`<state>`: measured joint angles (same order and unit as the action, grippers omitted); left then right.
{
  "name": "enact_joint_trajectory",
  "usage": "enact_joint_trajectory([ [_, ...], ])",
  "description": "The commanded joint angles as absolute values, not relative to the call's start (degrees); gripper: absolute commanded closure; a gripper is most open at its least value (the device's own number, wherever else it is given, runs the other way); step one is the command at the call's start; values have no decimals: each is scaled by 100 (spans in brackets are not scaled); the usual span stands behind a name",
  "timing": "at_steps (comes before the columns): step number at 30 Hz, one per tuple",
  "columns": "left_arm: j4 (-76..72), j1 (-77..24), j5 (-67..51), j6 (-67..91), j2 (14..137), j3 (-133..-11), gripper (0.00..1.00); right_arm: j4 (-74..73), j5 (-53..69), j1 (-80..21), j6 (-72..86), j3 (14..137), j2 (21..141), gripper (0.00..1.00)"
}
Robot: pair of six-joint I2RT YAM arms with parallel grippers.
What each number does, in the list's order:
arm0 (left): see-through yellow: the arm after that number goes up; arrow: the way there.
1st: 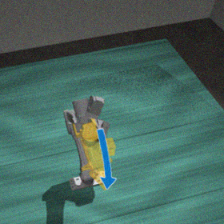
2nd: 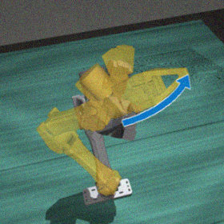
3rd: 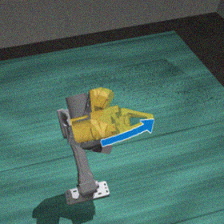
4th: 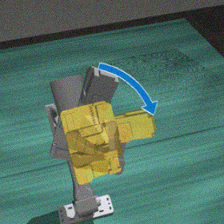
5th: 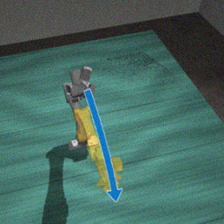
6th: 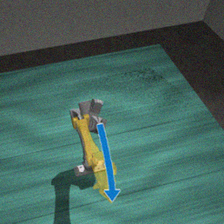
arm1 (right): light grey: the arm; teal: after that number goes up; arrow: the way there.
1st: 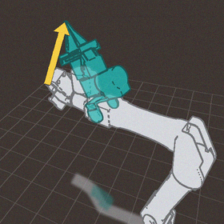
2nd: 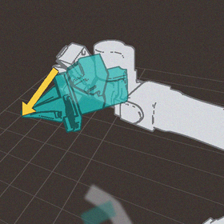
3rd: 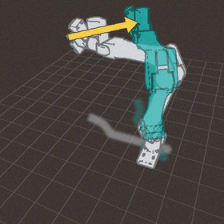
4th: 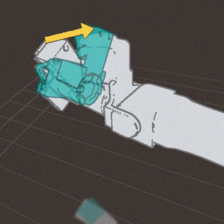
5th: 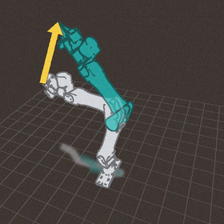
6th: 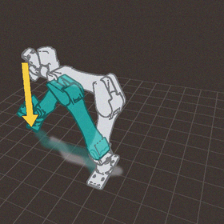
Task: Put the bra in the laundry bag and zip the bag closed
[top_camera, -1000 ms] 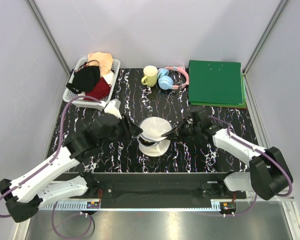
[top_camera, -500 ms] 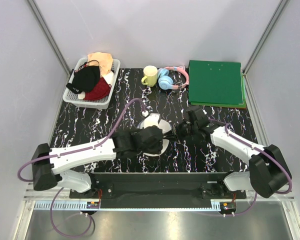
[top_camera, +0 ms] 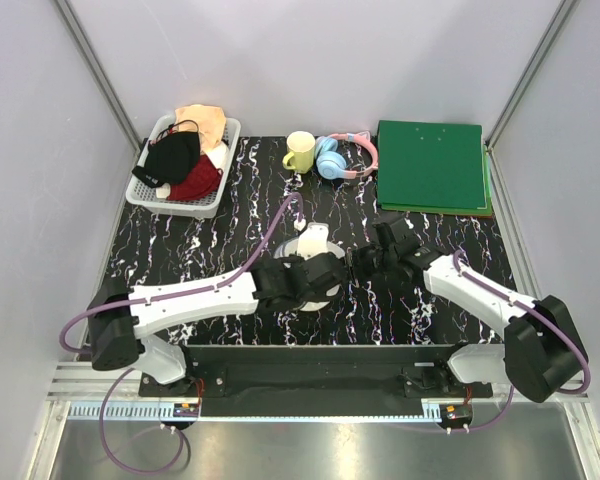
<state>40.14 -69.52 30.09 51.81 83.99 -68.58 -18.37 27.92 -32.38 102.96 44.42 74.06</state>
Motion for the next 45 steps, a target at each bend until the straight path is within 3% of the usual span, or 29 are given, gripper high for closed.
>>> enact_joint_trajectory([
  [1,4297,-6970,3516,5440,8569,-7381,74,-1863,2681,-3305,10723,4640,7225,100],
  [3,4359,-7022,3437,5458,8613,-7435,71,-1863,2698,-3314,10766,4667,7260,100],
  [5,4500,-7031,3524,5668,8622,-7392,61,-1863,2716,-3313,10810,4728,7312,100],
  [11,4579,-7031,4051,5906,8692,-7382,57,-1863,2751,-3322,10890,4869,7339,100],
  [21,4544,-6926,4421,5766,9044,-7743,64,-1934,2725,-3384,10872,4896,7321,100],
  [24,4553,-6829,4447,5669,9123,-7822,72,-1951,2716,-3392,10837,4904,7339,100],
  [26,4562,-6751,4430,5643,9062,-7796,88,-1986,2690,-3393,10784,4913,7330,100],
  [29,4623,-6619,4255,5599,8930,-7638,100,-2065,2637,-3393,10548,4896,7295,100],
  [38,4220,-6276,2735,5045,7209,-6190,100,-2294,2417,-2981,8642,4614,7233,100],
  [45,3499,-5959,1794,4747,6135,-5063,100,-2672,2697,-2436,5841,5448,7961,100],
])
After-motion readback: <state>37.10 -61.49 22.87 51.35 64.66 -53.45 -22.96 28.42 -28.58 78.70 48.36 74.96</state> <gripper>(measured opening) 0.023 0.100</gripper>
